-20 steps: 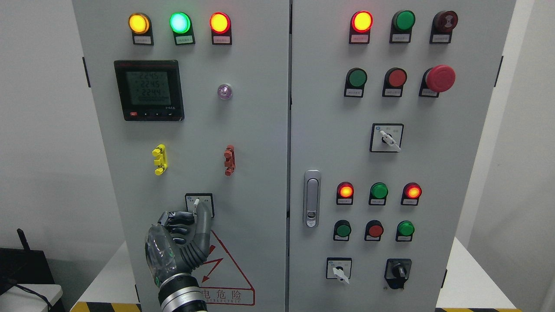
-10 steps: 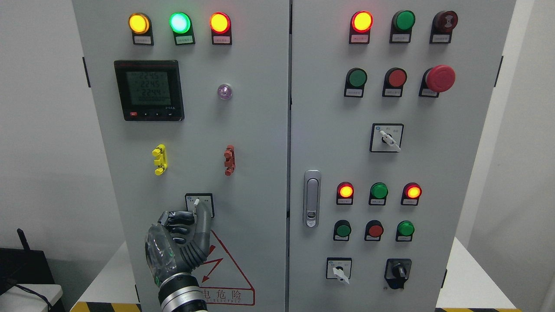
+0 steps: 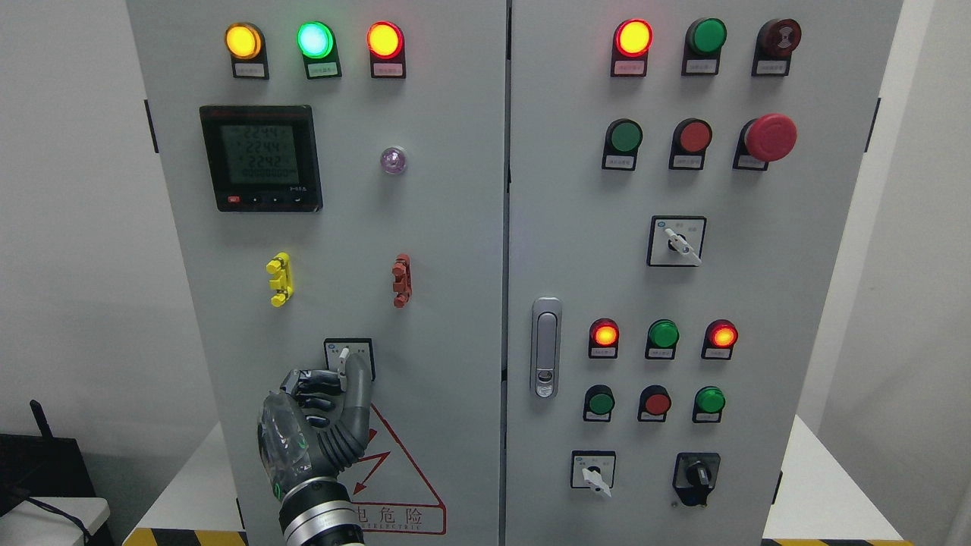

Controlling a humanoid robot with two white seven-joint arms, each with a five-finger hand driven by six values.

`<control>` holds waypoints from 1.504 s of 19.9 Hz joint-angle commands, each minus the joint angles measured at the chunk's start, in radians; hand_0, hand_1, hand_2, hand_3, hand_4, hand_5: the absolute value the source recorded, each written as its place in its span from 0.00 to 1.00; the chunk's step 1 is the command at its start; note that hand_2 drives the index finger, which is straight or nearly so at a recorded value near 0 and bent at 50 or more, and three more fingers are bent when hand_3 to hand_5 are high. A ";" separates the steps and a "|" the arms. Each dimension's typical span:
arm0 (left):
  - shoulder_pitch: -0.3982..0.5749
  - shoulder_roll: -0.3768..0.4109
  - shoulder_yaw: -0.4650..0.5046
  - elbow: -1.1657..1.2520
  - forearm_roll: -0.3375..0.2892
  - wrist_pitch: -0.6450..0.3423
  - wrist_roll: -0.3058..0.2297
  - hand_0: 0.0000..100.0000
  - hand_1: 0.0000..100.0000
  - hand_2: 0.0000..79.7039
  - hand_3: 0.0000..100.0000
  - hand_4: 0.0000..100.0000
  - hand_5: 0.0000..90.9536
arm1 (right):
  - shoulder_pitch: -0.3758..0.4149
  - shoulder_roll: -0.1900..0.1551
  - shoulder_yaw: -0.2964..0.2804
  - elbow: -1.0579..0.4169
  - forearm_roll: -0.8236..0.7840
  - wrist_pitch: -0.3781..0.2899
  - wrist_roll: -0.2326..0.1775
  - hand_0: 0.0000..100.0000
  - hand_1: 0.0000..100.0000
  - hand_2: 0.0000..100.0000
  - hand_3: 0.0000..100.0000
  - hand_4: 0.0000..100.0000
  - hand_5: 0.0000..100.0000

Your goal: Turn on light switch 1

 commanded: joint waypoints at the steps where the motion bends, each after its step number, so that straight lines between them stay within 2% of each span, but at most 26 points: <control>1: -0.001 0.000 -0.002 0.000 -0.001 0.000 -0.001 0.28 0.39 0.73 0.67 0.72 0.70 | 0.000 0.000 0.000 -0.001 -0.018 0.000 0.000 0.12 0.39 0.00 0.00 0.00 0.00; 30: -0.003 0.001 -0.002 0.006 -0.003 0.003 -0.004 0.38 0.36 0.74 0.68 0.72 0.70 | 0.000 0.000 0.000 0.001 -0.018 0.000 0.001 0.12 0.39 0.00 0.00 0.00 0.00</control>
